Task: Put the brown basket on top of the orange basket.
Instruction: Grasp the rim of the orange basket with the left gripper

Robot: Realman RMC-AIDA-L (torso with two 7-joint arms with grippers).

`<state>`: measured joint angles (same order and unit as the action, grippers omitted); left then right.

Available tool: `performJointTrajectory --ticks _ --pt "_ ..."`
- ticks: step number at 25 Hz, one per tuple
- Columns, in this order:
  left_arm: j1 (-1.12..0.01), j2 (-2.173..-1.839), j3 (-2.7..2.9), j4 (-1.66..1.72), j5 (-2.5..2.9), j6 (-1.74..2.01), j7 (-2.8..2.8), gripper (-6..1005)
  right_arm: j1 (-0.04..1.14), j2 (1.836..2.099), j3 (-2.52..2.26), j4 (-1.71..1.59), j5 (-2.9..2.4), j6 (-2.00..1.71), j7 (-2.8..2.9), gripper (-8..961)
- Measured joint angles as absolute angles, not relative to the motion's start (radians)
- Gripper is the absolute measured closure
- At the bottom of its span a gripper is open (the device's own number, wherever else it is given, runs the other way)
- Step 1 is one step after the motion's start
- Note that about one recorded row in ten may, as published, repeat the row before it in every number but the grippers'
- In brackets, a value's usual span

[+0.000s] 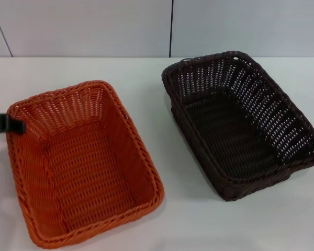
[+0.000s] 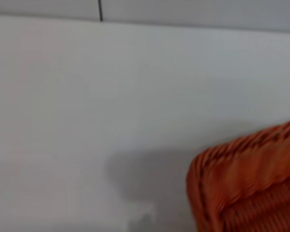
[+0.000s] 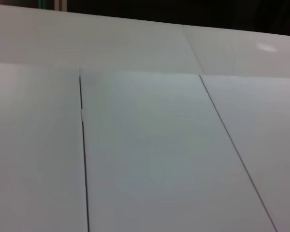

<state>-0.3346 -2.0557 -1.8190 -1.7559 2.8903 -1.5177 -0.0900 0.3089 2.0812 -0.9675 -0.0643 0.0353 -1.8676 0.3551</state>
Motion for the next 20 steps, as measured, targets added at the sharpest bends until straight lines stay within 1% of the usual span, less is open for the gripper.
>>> performJointTrajectory --ticks 11,20 --pt "-0.329 -2.059 -1.814 -1.697 2.889 -1.555 -0.078 197 0.314 2.083 -0.974 -0.055 0.028 -1.872 0.356 120" --pt "-0.376 -2.061 -1.795 -1.588 2.889 -1.532 -0.079 198 0.316 2.083 -0.974 -0.05 0.027 -1.875 0.356 120"
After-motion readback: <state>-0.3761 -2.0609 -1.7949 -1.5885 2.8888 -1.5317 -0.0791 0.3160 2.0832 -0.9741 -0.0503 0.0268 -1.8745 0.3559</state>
